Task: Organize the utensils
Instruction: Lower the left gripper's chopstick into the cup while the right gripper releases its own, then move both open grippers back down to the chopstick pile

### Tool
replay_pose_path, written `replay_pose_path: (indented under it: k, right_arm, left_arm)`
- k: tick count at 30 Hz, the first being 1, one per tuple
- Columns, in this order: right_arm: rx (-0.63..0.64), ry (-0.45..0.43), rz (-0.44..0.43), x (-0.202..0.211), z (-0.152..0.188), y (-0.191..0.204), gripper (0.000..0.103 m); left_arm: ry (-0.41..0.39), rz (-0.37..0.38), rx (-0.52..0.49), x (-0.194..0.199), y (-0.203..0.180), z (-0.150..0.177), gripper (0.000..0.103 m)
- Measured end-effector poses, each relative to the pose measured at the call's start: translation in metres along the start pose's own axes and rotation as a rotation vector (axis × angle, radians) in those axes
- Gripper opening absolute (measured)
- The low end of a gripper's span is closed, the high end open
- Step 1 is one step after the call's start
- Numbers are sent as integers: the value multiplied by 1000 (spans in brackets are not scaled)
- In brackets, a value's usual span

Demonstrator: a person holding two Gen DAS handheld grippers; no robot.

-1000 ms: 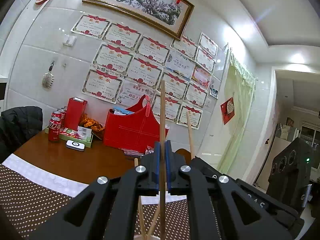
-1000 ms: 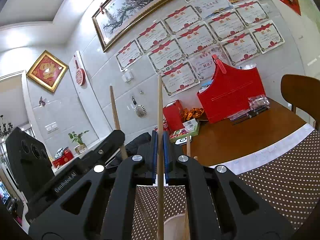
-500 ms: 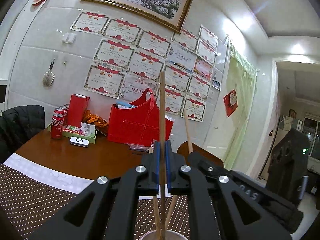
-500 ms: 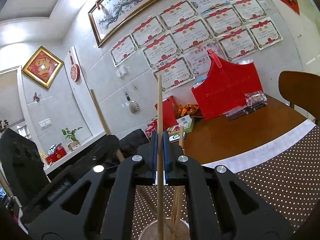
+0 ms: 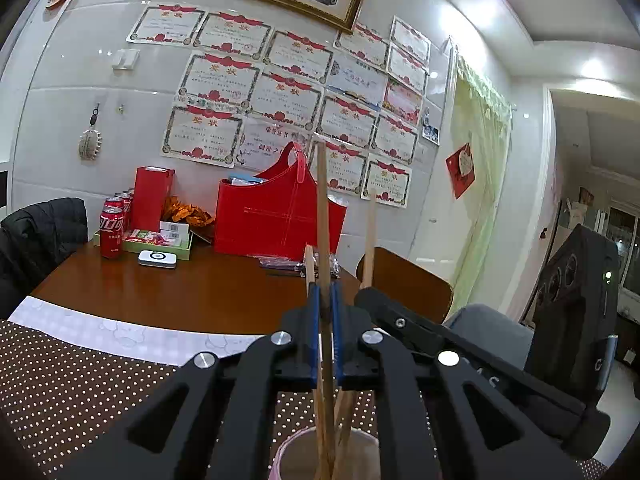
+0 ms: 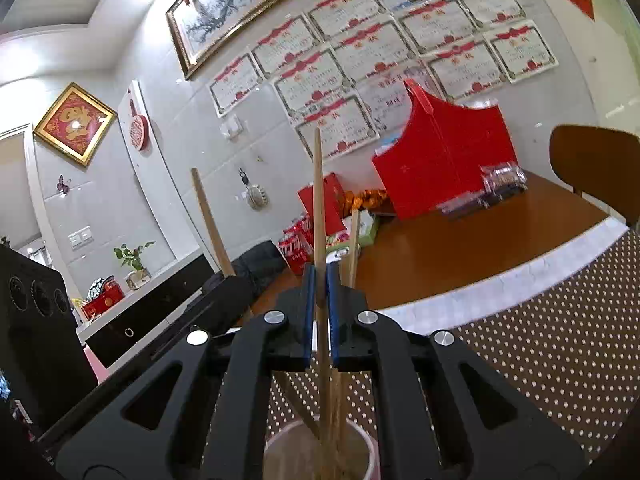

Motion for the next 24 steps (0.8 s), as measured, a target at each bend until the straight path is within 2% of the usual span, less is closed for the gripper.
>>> replay_pose_path:
  k: [1,2,3,4,5,6,8,11,14,20,24]
  right_arm:
    - [-10,3,-3,3,0,-2,17]
    - [-10,3,-3,3,0,-2,35]
    - [-26,-2,6,8,-1,-5,47]
    - [-41,-14,14,14,-3,-9,67]
    - [-58,-31,7,22,-6,-11,76]
    - [-68,-43,3,29,-8,-13,78]
    - [-71,-55,15,40,-13,-13,93]
    - [-89,-64,20,58,-20,-15,97]
    - [-104,-50,60,74,-25,-18,97]
    - [-77,-23,132,111,-28,-16,97]
    - [-55,9,178,134,-22,-11,97]
  left_arm:
    - [2,1,-2,2,0,0,16]
    - [0,-5,-1,4,1,0,25]
    - [-6,-13,5,7,3,-2,27]
    - [-6,-9,9,10,3,-3,31]
    - [-5,-8,12,13,4,-4,42]
    - [-6,-11,13,16,4,-6,48]
    - [-19,-28,13,26,5,-10,64]
    - [-29,-58,2,40,4,-15,78]
    - [-22,-121,-10,58,6,-18,84]
    - [60,-282,-56,94,12,-13,84]
    - [101,-340,-73,122,10,-9,84]
Point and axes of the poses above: each gripper's, at about its wrist camera, not at the fingertips, and x roughly against the way its jaws point, y to its left, z to its underside, the point moved 9 cm from there along -x, roughly the way its jaws point
